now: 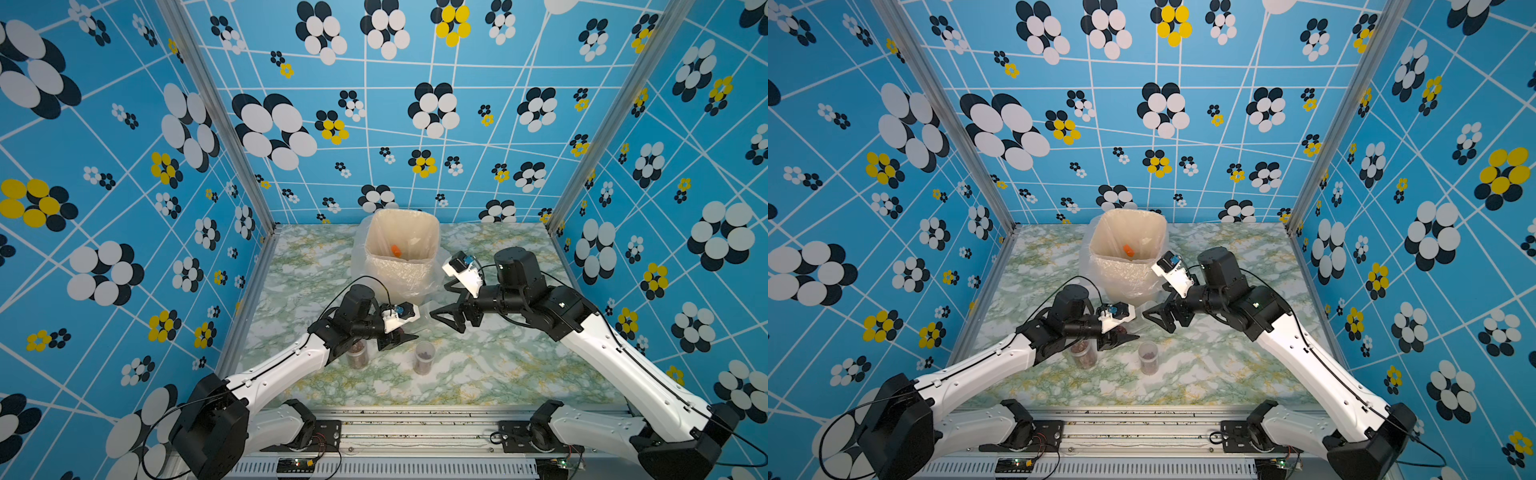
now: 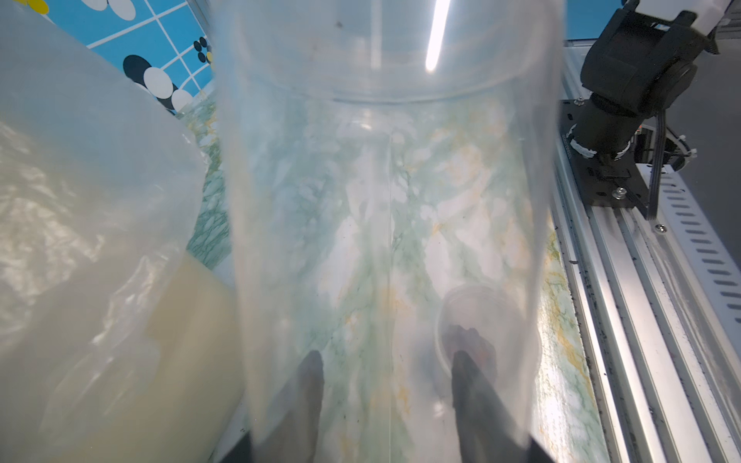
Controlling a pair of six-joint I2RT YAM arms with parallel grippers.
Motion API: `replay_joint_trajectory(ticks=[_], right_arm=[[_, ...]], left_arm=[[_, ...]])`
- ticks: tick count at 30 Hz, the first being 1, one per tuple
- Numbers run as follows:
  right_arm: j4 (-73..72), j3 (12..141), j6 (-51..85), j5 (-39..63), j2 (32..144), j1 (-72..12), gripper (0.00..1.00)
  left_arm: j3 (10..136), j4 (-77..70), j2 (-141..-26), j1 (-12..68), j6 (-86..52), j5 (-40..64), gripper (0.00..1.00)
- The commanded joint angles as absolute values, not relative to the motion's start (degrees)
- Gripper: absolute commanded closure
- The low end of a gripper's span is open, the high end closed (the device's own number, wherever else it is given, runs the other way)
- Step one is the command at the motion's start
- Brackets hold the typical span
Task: Empty the moldy dried flower tea in the jars
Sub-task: Unscrew the lid from the jar.
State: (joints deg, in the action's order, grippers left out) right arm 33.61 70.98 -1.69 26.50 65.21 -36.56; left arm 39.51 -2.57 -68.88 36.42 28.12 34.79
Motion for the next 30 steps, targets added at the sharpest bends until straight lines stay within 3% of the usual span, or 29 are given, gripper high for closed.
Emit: replay_joint_trajectory(ticks=[1, 6, 12, 22, 25, 30], right_arm=[[32.59, 70.82, 14.24, 24.28, 65.44, -36.31, 0.01], [42.24, 74.6, 19.4, 20.78, 71.03, -36.3, 0.03], [42.38, 75.4, 21.61, 26.78, 75.46, -36.3, 0.17], [42.02, 74.75, 18.24, 31.54, 77.39, -36.38, 0.63], [42.64, 74.86, 9.59, 31.25, 77.17, -36.38, 0.7], [45.01, 75.22, -13.25, 27.64, 76.4, -36.35, 0.91]], left_arm=[[40.82, -1.99, -67.68, 36.56, 28.89, 30.9, 0.82], [40.74, -1.8, -67.46, 36.69, 29.29, 30.05, 0.82], [40.63, -1.85, -67.49, 36.87, 29.29, 30.13, 0.82], [40.69, -1.32, -67.31, 36.99, 29.62, 30.83, 0.83], [40.92, -0.41, -67.36, 37.01, 30.17, 34.62, 0.82], [41.0, 0.18, -67.57, 36.92, 30.26, 42.36, 0.82]])
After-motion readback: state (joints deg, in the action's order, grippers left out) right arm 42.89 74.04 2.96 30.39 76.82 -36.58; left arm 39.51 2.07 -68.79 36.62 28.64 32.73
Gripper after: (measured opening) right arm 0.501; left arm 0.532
